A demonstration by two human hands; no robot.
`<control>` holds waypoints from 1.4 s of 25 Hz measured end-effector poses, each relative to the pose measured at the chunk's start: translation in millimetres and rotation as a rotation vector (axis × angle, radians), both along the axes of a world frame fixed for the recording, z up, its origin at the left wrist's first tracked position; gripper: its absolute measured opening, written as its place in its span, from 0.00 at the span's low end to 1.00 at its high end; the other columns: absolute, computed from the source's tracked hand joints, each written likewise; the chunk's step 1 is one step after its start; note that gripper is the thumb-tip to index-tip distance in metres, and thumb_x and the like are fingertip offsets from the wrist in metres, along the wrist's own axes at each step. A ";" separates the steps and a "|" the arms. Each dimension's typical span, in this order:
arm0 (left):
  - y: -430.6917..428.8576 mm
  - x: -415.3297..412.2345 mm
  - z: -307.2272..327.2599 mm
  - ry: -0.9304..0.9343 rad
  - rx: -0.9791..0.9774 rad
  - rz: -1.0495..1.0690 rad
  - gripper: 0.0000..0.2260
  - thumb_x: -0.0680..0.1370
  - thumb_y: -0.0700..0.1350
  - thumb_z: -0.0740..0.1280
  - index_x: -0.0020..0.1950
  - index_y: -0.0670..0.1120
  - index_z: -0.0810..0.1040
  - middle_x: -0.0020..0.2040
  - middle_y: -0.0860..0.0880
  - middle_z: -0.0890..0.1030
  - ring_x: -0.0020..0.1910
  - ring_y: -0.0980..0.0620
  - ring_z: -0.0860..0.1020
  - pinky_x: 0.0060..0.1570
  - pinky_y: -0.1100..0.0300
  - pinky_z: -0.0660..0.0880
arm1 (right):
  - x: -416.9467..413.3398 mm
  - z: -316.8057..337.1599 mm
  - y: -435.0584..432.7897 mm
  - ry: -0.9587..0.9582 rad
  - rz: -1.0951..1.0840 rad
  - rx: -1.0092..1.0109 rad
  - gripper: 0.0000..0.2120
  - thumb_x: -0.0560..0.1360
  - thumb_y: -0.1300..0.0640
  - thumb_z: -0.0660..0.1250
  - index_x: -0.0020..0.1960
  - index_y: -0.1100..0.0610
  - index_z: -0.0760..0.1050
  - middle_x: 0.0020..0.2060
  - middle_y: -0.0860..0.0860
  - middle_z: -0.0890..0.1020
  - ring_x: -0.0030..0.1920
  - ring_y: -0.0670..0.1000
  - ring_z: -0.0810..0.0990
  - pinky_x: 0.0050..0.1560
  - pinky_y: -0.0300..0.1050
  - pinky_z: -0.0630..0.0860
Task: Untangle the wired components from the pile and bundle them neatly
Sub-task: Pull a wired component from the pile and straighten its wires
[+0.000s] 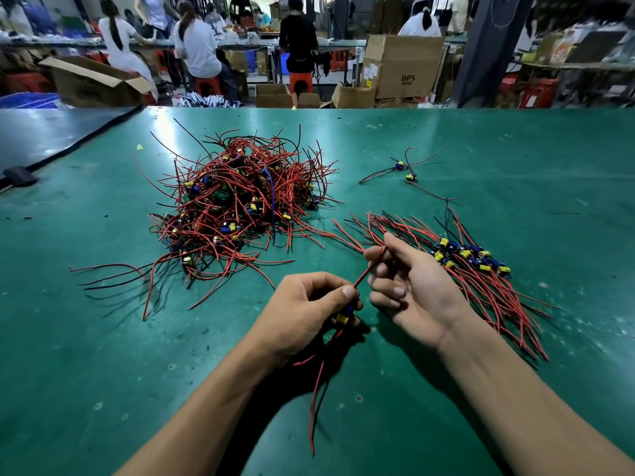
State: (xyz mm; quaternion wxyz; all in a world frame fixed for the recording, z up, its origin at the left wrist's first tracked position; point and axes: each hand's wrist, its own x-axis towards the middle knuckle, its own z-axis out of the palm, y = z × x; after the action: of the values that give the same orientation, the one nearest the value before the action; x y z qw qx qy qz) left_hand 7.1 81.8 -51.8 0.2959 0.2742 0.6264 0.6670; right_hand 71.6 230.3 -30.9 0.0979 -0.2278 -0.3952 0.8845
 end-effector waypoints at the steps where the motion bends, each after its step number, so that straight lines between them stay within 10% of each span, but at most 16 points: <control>1: -0.7 0.4 0.3 0.009 -0.002 0.000 0.05 0.79 0.35 0.65 0.46 0.35 0.79 0.36 0.46 0.83 0.32 0.51 0.81 0.37 0.62 0.78 | 0.2 0.8 1.6 0.002 0.038 -0.050 0.22 0.81 0.49 0.62 0.34 0.59 0.80 0.27 0.48 0.68 0.18 0.43 0.59 0.17 0.35 0.56; 4: -0.4 0.6 -0.2 -0.036 0.011 0.001 0.05 0.79 0.35 0.64 0.49 0.37 0.80 0.36 0.46 0.83 0.32 0.50 0.81 0.36 0.61 0.79 | 1.7 -1.2 2.2 0.013 0.063 0.089 0.22 0.81 0.47 0.63 0.35 0.58 0.82 0.27 0.48 0.69 0.19 0.43 0.59 0.18 0.35 0.56; 11: 1.6 -1.1 -3.7 -0.003 0.040 0.082 0.08 0.79 0.35 0.64 0.45 0.41 0.82 0.31 0.46 0.81 0.25 0.51 0.79 0.26 0.64 0.74 | 7.0 -22.9 -13.2 0.033 -0.031 1.136 0.10 0.77 0.50 0.71 0.40 0.54 0.84 0.31 0.44 0.83 0.33 0.42 0.79 0.39 0.41 0.76; 15: 1.1 -2.9 -4.5 -0.009 0.024 0.044 0.07 0.79 0.36 0.65 0.44 0.39 0.81 0.33 0.44 0.81 0.27 0.50 0.79 0.28 0.62 0.76 | 3.0 -19.4 -9.6 0.018 -0.072 0.781 0.12 0.79 0.53 0.70 0.41 0.58 0.84 0.23 0.42 0.72 0.20 0.41 0.66 0.22 0.30 0.61; 26: -3.7 -5.6 -4.1 -0.022 -0.023 -0.046 0.06 0.78 0.38 0.67 0.47 0.36 0.81 0.35 0.43 0.82 0.29 0.49 0.80 0.31 0.63 0.75 | 8.2 11.2 17.0 0.039 0.016 -0.247 0.18 0.78 0.53 0.64 0.32 0.59 0.78 0.28 0.48 0.67 0.17 0.43 0.60 0.17 0.34 0.54; 35: 2.8 -7.0 -3.2 -0.157 0.052 0.169 0.05 0.79 0.36 0.65 0.45 0.37 0.80 0.36 0.40 0.83 0.31 0.44 0.82 0.36 0.57 0.81 | 1.9 0.0 12.6 0.049 -0.052 -0.056 0.27 0.79 0.38 0.58 0.51 0.61 0.82 0.30 0.48 0.73 0.23 0.43 0.62 0.22 0.33 0.59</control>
State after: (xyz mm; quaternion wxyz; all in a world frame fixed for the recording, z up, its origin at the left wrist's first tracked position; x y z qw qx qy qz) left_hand 0.1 84.5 -54.9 0.2795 0.1751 0.6047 0.7250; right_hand 73.5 242.9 -30.9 0.1242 -0.2192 -0.3616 0.8977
